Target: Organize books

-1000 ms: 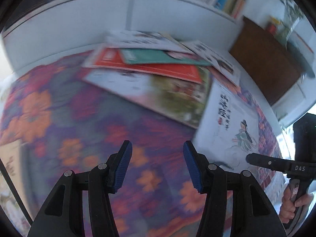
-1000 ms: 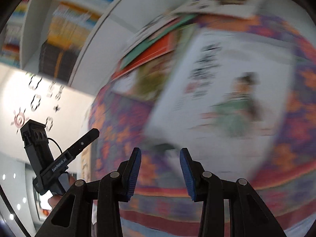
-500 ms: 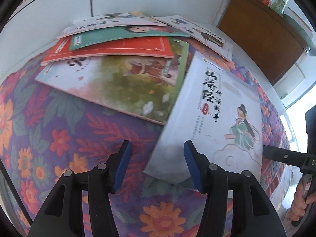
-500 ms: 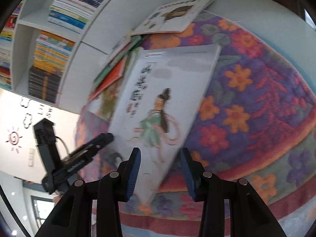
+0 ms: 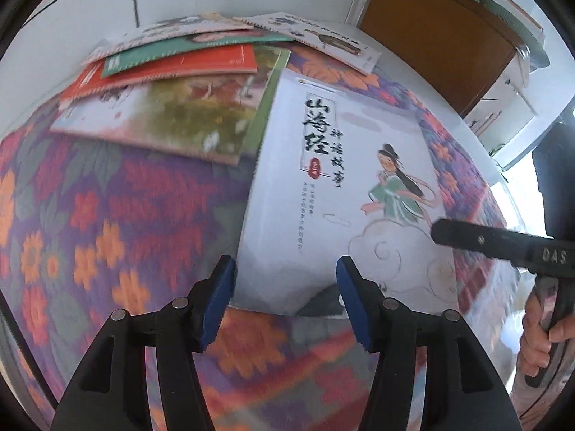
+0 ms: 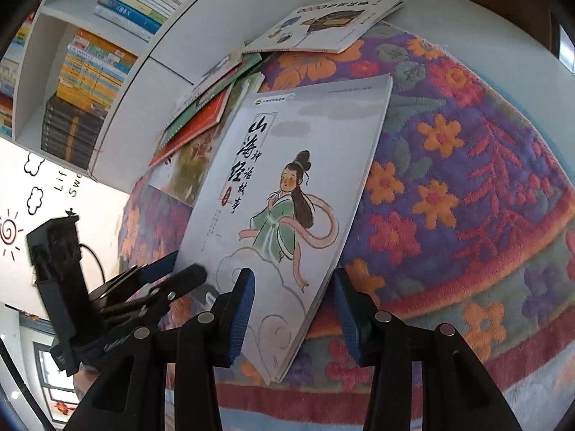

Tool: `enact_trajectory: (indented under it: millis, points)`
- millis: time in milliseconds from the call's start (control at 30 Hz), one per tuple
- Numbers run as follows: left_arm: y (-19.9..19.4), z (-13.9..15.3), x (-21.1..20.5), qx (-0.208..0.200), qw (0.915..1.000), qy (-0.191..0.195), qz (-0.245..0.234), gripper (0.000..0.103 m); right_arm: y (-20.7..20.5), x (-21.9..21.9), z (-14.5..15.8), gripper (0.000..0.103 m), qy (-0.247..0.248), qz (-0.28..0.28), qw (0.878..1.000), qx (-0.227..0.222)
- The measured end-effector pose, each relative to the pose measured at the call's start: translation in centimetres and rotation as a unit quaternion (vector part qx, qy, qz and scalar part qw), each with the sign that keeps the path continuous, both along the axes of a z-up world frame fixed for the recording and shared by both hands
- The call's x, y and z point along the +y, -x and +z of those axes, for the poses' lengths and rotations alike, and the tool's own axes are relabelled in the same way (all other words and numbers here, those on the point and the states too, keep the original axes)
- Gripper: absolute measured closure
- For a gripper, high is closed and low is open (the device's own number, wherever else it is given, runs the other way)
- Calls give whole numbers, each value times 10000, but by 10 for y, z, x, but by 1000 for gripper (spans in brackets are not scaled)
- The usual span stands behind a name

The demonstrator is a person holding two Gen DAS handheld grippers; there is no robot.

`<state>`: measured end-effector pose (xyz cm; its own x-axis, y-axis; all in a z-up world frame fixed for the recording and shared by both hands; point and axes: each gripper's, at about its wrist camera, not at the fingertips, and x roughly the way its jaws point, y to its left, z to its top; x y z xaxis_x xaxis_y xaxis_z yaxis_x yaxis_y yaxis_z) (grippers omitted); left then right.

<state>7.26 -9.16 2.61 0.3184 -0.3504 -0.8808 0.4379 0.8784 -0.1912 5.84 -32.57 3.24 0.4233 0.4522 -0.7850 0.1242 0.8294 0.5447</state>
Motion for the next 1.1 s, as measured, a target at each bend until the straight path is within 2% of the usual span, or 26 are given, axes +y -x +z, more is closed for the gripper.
enact_trajectory:
  millis: [167,267,433,600,733,867,933,1000,1033,1067,1100]
  points:
    - [39,-1,8,138,9997,179,12,48,18,8,2,58,227,31,9997,-1]
    - [52,0,15,223,9995,204,-136,48,32,13,3,55,219,251,9994,59]
    - [27,-6,30,749,9943,742,-128,48,39,0,-9,56,-426,391,9982,171]
    - [4,-7,21,742,9942,733,-259,48,30,-7,-15,58,-736,392,9963,223]
    - [-16,-10,19,848,9912,991,-215,48,21,-11,-17,58,-904,412,9948,233]
    - [-25,-10,17,857,9900,1092,-252,49,12,-16,-19,59,-1121,398,9927,209]
    - [-28,-11,17,825,9904,1088,-230,52,8,-16,-20,59,-1151,414,9923,187]
    - [-29,-11,20,783,9911,1073,-115,59,4,-14,-19,61,-1071,452,9931,142]
    - [-31,-11,21,749,9916,1056,-31,63,3,-13,-18,65,-966,433,9943,115]
    - [-32,-12,22,731,9917,1055,19,68,1,-12,-18,75,-864,404,9954,98]
    - [-33,-12,21,720,9918,1055,37,68,1,-11,-18,82,-667,355,9971,69]
